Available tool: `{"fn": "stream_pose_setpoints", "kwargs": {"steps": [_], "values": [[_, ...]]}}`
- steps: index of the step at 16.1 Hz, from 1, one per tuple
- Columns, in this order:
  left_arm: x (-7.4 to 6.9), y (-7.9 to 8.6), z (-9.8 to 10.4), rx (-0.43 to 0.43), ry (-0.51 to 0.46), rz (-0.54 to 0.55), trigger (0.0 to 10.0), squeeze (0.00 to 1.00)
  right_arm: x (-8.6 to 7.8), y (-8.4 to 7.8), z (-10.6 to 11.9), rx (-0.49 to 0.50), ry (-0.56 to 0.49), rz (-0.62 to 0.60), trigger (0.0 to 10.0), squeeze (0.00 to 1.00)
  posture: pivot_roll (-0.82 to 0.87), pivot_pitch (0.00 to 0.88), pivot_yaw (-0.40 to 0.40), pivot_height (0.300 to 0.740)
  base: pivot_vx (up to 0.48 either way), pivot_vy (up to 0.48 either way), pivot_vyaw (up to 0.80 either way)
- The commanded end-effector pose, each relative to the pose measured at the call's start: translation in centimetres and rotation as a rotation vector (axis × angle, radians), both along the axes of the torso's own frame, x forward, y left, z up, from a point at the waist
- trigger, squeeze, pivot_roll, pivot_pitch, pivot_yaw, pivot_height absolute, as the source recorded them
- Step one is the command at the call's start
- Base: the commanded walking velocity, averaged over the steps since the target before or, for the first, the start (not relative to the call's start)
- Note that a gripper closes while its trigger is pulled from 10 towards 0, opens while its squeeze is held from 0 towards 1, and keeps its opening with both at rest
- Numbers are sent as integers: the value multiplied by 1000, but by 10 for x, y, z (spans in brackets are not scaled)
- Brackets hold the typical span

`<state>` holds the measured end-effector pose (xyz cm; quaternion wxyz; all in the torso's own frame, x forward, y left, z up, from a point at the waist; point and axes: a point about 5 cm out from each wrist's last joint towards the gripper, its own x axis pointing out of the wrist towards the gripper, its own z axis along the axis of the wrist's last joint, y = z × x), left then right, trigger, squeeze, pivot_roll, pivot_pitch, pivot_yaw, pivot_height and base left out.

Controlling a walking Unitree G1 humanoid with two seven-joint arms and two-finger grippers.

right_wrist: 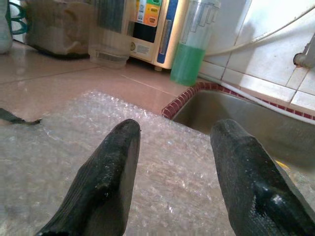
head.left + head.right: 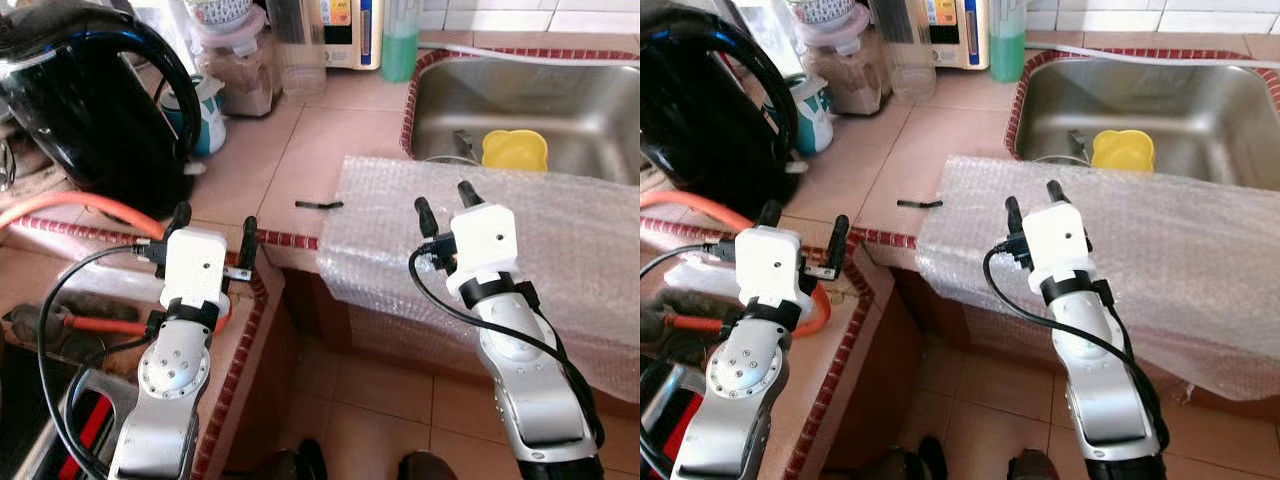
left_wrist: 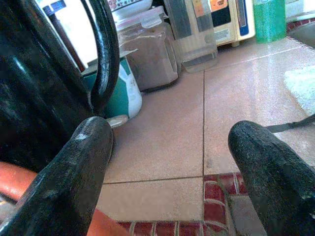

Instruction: Kitchen organization

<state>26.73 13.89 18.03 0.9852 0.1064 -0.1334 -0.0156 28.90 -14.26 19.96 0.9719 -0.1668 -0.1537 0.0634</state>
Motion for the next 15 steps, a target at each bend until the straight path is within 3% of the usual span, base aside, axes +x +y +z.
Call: {"fn": "stream_pose_setpoints", "kwargs": {"steps": [1, 12, 15], "values": [[-2, 2, -2, 7, 14, -2, 10000, 0, 0, 1, -3, 3, 19, 2, 10000, 0, -191, 194, 142, 740, -300, 0, 0], [-1, -4, 2, 17, -5, -35, 10000, 0, 2, 2, 2, -10, -6, 1, 10000, 0, -186, 197, 140, 740, -323, 0, 0], [-2, -6, 3, 5, -8, -58, 10000, 0, 3, 3, 3, -16, -11, 3, 10000, 0, -185, 199, 136, 740, 0, 0, 0]]}}
